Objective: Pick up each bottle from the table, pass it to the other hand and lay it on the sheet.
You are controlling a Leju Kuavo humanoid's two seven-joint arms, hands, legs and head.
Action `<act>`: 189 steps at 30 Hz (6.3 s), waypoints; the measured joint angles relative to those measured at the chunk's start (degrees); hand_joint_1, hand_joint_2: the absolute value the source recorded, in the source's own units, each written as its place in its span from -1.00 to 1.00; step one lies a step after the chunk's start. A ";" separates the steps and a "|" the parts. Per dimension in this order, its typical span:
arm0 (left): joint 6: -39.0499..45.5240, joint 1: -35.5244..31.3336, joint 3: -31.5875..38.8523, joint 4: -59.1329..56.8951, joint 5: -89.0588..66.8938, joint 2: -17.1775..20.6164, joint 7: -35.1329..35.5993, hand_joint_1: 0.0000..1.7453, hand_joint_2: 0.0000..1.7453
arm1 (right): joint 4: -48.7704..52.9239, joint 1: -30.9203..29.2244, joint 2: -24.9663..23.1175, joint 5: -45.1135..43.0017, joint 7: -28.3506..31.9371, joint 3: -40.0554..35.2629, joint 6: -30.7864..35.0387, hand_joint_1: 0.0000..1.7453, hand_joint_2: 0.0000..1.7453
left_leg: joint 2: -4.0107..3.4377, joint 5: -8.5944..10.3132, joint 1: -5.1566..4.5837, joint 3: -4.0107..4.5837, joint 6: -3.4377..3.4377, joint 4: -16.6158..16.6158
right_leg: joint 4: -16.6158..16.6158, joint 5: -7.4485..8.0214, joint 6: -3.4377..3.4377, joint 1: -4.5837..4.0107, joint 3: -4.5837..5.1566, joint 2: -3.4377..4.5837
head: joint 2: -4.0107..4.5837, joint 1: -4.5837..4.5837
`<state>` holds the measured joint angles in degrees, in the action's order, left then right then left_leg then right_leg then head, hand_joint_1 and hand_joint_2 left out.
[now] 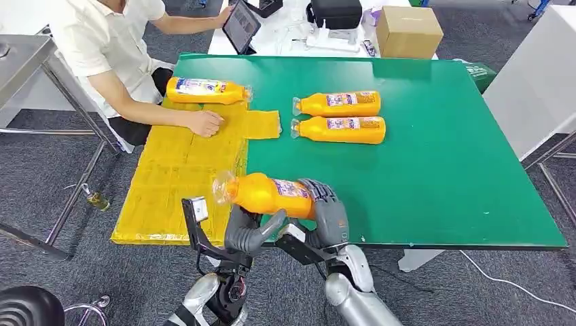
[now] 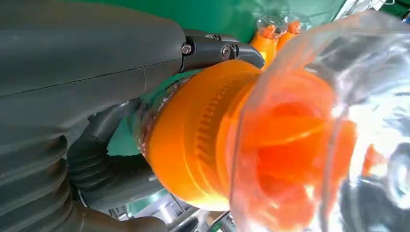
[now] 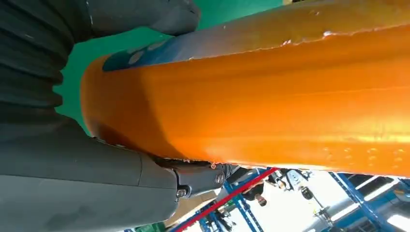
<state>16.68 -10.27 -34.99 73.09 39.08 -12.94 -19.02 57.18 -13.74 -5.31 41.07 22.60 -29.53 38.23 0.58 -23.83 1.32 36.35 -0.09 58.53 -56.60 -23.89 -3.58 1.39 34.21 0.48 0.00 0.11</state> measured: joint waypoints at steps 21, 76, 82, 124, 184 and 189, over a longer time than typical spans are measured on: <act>-1.57 -1.66 2.08 -0.52 0.61 -0.11 -2.34 1.00 1.00 | -0.81 -2.22 -0.74 -11.29 3.50 -7.74 -11.66 0.76 1.00 | -0.04 0.01 0.00 0.00 0.00 0.00 | 0.00 0.00 0.00 0.00 0.05 0.02 | 0.00 -0.02; 4.35 -16.23 18.43 -15.24 -97.68 15.78 19.61 1.00 1.00 | 48.54 20.08 -13.33 4.13 17.20 30.16 1.90 -1.00 -1.00 | -0.02 0.02 0.04 -0.06 -0.12 -0.02 | -0.02 0.00 0.08 -0.02 0.03 0.01 | 0.00 0.04; 4.04 -18.86 18.32 -20.04 -98.33 15.21 19.96 1.00 1.00 | 47.15 20.07 -13.33 4.13 17.22 29.75 1.90 -1.00 -1.00 | -0.03 0.02 0.04 -0.04 -0.12 -0.01 | -0.03 -0.01 0.07 -0.02 0.04 0.02 | 0.00 0.02; -9.95 -22.69 25.86 -36.39 -60.27 2.36 -4.81 -1.00 1.00 | 33.97 18.01 -11.76 2.25 17.22 28.52 1.92 -1.00 -1.00 | 0.03 0.01 0.02 -0.11 -0.12 -0.01 | -0.02 -0.02 0.05 0.00 -0.11 -0.03 | 0.00 0.02; 6.60 -0.23 -0.18 4.09 -33.29 -0.87 -14.86 -1.00 1.00 | -19.59 -8.47 6.03 32.11 -2.65 30.82 1.99 -1.00 1.00 | 0.09 0.03 -0.10 0.03 0.00 0.00 | 0.00 0.01 -0.01 0.12 0.02 -0.08 | 0.00 0.00; 6.60 -0.70 -0.68 3.21 -32.13 -0.87 -14.58 -1.00 1.00 | -24.70 -11.10 6.27 33.07 -4.52 28.70 2.12 -0.70 1.00 | 0.03 0.03 -0.09 -0.04 0.00 0.01 | 0.00 0.01 -0.01 0.11 -0.02 -0.05 | 0.00 -0.02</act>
<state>23.28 -10.97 -35.67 76.30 6.95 -13.81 -33.59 32.48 -24.84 0.96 74.14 18.08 -0.83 40.35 0.61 -23.80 1.23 36.32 -0.09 58.54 -56.59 -23.88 -3.60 1.50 34.19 0.43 0.00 0.09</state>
